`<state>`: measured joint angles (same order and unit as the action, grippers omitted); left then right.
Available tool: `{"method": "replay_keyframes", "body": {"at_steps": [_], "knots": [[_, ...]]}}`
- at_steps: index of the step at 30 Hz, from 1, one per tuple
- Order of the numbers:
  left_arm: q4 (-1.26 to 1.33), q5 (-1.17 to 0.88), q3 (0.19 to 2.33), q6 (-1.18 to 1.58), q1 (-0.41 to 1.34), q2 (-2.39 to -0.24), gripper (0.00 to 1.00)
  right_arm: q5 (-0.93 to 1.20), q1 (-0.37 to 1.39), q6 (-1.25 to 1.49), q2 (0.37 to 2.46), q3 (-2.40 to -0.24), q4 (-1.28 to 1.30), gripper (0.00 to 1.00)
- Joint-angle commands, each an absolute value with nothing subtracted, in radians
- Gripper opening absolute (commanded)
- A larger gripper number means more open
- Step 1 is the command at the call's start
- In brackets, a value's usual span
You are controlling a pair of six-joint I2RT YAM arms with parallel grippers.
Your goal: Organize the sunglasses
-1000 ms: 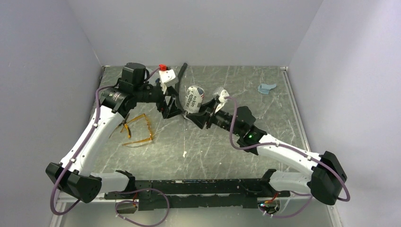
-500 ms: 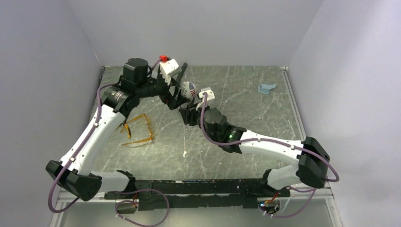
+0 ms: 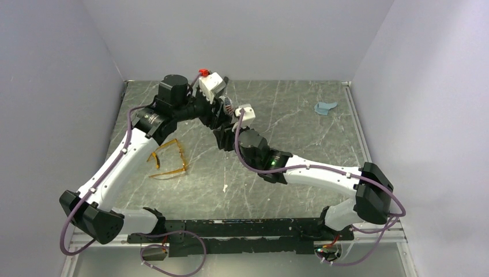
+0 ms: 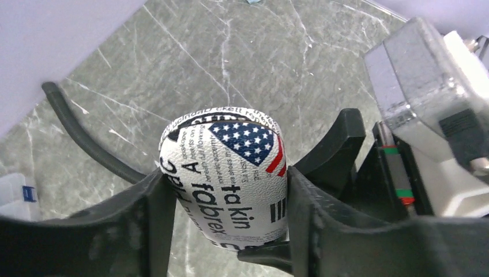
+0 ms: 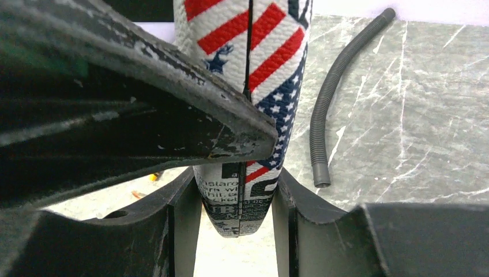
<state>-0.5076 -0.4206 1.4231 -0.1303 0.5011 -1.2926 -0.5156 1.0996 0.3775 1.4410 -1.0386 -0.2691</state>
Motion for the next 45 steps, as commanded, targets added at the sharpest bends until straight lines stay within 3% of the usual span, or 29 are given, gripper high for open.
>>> {"method": "replay_keyframes", "body": {"at_steps": [1, 3, 4, 6, 8, 9, 13, 14, 16, 20, 22, 29, 36, 45], "knots": [[-0.47, -0.42, 1.416, -0.127, 0.506, -1.278, 0.38, -0.521, 1.109, 0.372, 1.411, -1.074, -0.327, 0.0], [-0.487, -0.439, 1.425, -0.128, 0.506, -1.272, 0.11, -0.517, 1.108, 0.356, 1.397, -1.058, -0.332, 0.0], [-0.5, -0.447, 1.43, -0.131, 0.505, -1.269, 0.04, -0.495, 1.107, 0.34, 1.39, -1.048, -0.345, 0.0], [-0.514, -0.456, 1.432, -0.14, 0.506, -1.264, 0.03, -0.442, 1.101, 0.307, 1.375, -1.039, -0.353, 0.0], [-0.524, -0.46, 1.429, -0.15, 0.506, -1.256, 0.03, -0.394, 1.093, 0.271, 1.357, -1.03, -0.349, 0.09], [-0.53, -0.464, 1.429, -0.157, 0.505, -1.251, 0.03, -0.366, 1.09, 0.249, 1.345, -1.019, -0.351, 0.2], [-0.578, -0.513, 1.439, -0.213, 0.503, -1.234, 0.03, -0.213, 1.059, 0.135, 1.253, -0.949, -0.349, 0.96], [-0.597, -0.535, 1.444, -0.233, 0.503, -1.232, 0.03, -0.16, 1.045, 0.101, 1.226, -0.931, -0.341, 0.99], [-0.645, -0.585, 1.462, -0.271, 0.503, -1.235, 0.03, -0.032, 0.99, 0.066, 1.16, -0.875, -0.331, 1.0], [-0.711, -0.709, 1.482, -0.326, 0.503, -1.231, 0.03, 0.432, 0.841, 0.049, 1.054, -0.793, -0.349, 1.0], [-0.726, -0.788, 1.485, -0.341, 0.503, -1.227, 0.03, 0.537, 0.812, 0.037, 1.05, -0.783, -0.36, 1.0], [-0.747, -0.899, 1.494, -0.334, 0.503, -1.241, 0.03, 0.695, 0.803, 0.033, 1.137, -0.806, -0.453, 1.0], [-0.792, -0.986, 1.493, -0.375, 0.503, -1.23, 0.03, 0.706, 0.799, 0.049, 1.197, -0.812, -0.527, 0.99], [-0.814, -1.035, 1.488, -0.39, 0.503, -1.23, 0.03, 0.751, 0.78, 0.074, 1.232, -0.807, -0.614, 0.83]]}}
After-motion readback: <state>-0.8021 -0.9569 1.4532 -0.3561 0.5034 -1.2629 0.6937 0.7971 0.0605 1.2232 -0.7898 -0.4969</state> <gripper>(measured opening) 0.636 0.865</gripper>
